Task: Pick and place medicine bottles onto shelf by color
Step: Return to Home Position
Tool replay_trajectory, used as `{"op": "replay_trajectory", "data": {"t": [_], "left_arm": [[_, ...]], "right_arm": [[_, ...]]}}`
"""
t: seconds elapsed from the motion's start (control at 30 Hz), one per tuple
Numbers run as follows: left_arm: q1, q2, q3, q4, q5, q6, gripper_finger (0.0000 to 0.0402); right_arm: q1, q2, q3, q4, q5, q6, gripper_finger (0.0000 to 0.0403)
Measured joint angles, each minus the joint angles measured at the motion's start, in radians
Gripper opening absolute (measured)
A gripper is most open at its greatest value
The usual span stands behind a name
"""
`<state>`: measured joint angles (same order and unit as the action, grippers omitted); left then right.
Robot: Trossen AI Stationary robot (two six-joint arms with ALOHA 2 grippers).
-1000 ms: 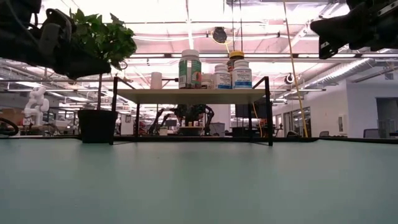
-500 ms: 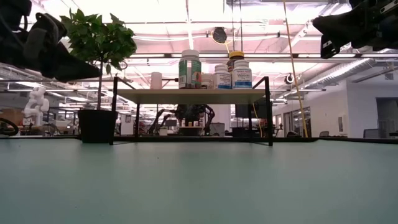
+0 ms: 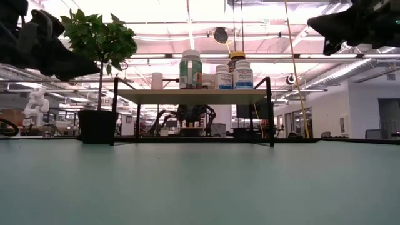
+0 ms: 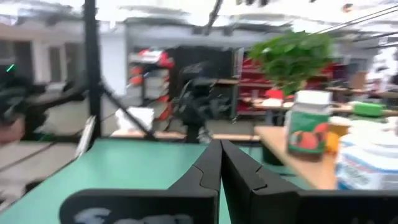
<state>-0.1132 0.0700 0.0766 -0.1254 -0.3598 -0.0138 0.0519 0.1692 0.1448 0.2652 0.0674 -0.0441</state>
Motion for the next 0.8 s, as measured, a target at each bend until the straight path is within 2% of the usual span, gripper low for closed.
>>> {"op": "replay_trajectory", "data": {"t": [0.07,0.27,0.47,0.7,0.8], "left_arm": [[0.000,0.003,-0.024,0.067,0.004,0.023,0.0152],[0.000,-0.002,-0.026,0.078,0.010,0.041,0.0152],[0.000,-0.001,-0.065,0.186,0.020,0.042,0.0152],[0.000,0.000,-0.065,0.184,0.021,0.033,0.0152],[0.000,0.001,-0.065,0.183,0.022,0.026,0.0152]], "right_arm": [[0.000,0.000,0.000,0.019,0.009,0.003,0.0002],[-0.005,-0.013,0.000,-0.064,0.070,0.021,0.0002],[-0.032,-0.067,0.000,-0.140,0.008,0.032,0.0002],[-0.058,-0.170,-0.080,-0.166,0.005,0.060,0.0002],[-0.075,-0.164,-0.092,-0.154,-0.035,0.075,0.0002]]}}
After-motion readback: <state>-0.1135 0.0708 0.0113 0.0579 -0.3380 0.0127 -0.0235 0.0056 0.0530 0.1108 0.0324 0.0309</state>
